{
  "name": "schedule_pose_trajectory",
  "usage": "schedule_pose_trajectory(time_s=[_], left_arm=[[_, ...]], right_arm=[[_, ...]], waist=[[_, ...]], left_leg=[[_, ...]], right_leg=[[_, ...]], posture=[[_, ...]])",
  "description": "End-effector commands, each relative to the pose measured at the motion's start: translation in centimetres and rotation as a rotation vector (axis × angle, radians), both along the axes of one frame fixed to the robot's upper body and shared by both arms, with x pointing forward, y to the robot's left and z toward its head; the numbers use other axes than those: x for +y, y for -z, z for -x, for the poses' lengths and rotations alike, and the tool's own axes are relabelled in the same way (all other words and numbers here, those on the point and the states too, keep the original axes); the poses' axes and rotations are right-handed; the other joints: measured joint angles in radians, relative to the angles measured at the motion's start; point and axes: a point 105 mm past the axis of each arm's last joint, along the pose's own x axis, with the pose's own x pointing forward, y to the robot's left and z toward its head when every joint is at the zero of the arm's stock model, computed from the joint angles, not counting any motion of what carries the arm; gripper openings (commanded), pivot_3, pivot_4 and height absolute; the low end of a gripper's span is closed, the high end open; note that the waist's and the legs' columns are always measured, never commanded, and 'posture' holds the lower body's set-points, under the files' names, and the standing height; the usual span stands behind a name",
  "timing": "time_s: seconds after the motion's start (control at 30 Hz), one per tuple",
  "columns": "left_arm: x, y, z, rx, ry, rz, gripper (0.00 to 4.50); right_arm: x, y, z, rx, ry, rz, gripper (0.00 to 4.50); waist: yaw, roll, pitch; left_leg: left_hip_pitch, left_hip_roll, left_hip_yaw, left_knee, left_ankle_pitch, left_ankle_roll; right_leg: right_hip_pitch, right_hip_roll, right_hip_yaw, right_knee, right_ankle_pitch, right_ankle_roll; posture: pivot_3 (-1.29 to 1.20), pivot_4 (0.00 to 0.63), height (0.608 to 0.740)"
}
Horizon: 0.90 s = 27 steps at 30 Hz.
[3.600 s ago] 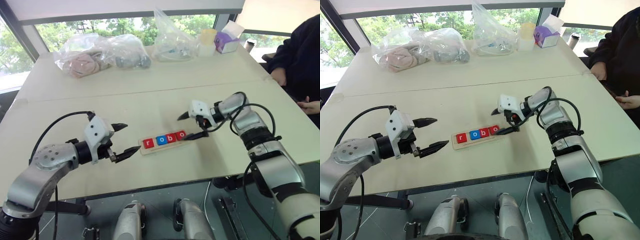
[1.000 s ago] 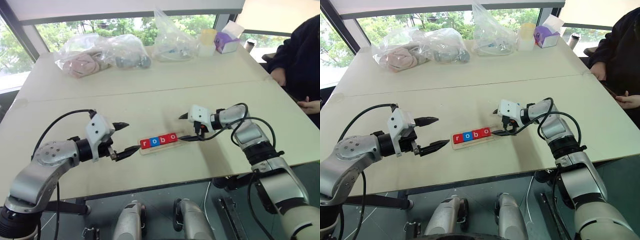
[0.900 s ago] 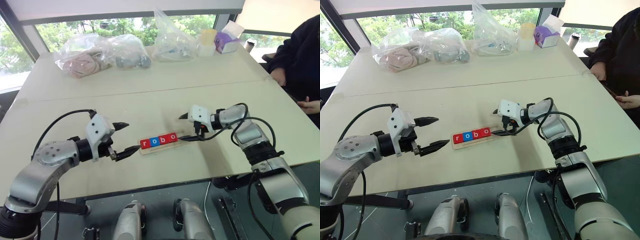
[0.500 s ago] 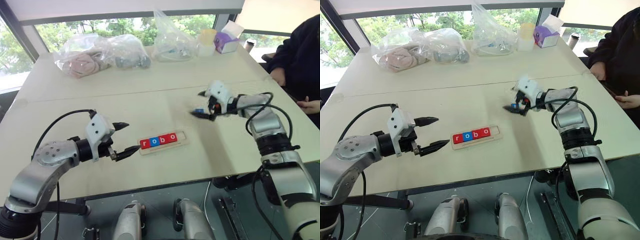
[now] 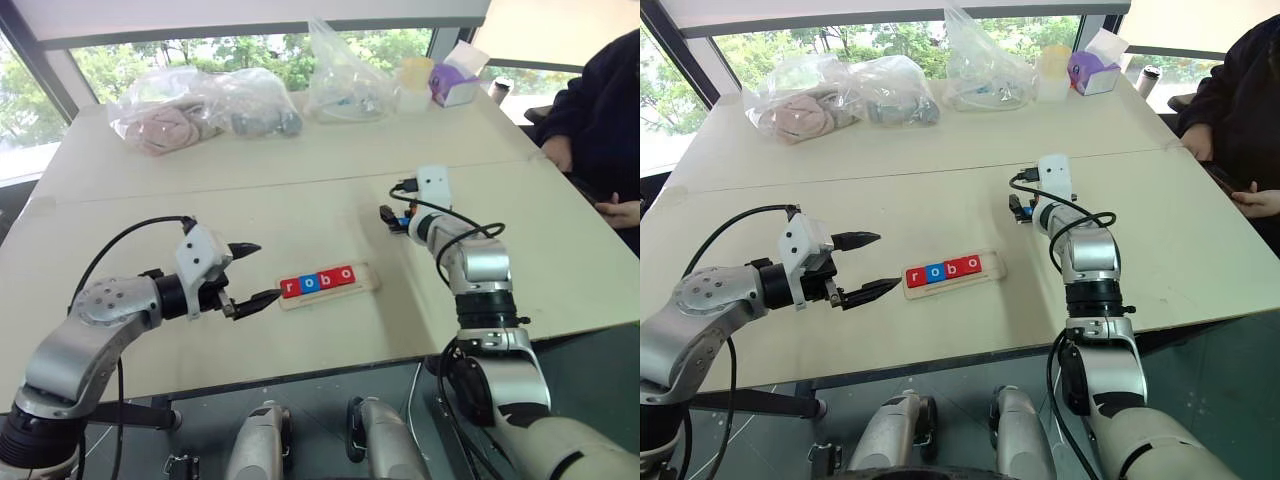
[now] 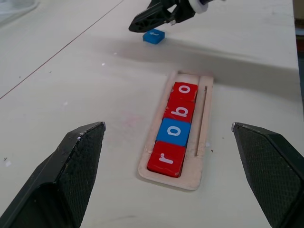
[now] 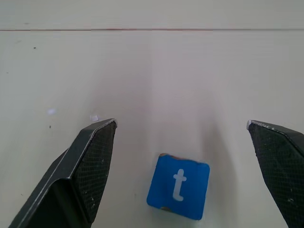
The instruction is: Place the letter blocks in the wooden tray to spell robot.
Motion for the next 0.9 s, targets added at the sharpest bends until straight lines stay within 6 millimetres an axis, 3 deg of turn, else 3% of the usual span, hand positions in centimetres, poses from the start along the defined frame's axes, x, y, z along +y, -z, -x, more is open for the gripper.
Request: schedule_pose_trajectory(time_s=[0.03,0.23,0.47,0.7,0.9], left_arm=[[-0.2,-0.9,0.1,-0.05,0.009,-0.001,4.5],[-0.1,-0.9,0.1,-0.051,-0.001,0.0,4.5],[-0.3,-0.9,0.1,-0.056,-0.001,0.001,4.5],[-0.4,-0.9,0.0,-0.058,0.0,0.003,4.5],[-0.4,-0.8,0.1,-0.056,0.003,0.005,4.5]], right_arm=[[0.6,-0.1,0.8,0.005,0.017,-0.008,4.45],[1.6,1.3,1.7,0.057,0.014,-0.021,4.45],[2.2,1.7,0.6,0.077,0.036,-0.072,4.45],[2.2,2.2,0.2,0.098,0.053,-0.082,1.18],[0.9,1.6,2.8,0.09,-0.011,0.053,1.18]], waist=[[-0.002,0.0,0.0],[-0.006,0.0,0.0],[-0.009,0.0,0.0],[-0.01,0.0,0.0],[-0.001,0.0,0.0]], left_leg=[[0.0,0.0,0.0,0.0,0.0,0.0],[0.0,0.001,0.0,0.0,0.0,0.0],[0.0,0.001,0.0,0.0,0.0,0.0],[0.0,0.001,0.0,0.0,0.0,0.0],[0.0,0.001,0.0,-0.001,0.0,0.0]], right_leg=[[0.0,0.0,0.0,0.0,0.0,0.0],[-0.001,0.001,0.0,0.0,-0.002,0.003],[-0.001,0.001,0.0,0.0,-0.002,0.003],[-0.001,0.001,0.0,0.0,-0.002,0.003],[-0.001,0.001,0.0,0.0,-0.002,0.003]], posture=[[0.0,0.15,0.725],[0.0,0.15,0.725],[0.0,0.15,0.725],[0.0,0.15,0.725],[0.0,0.15,0.725]])
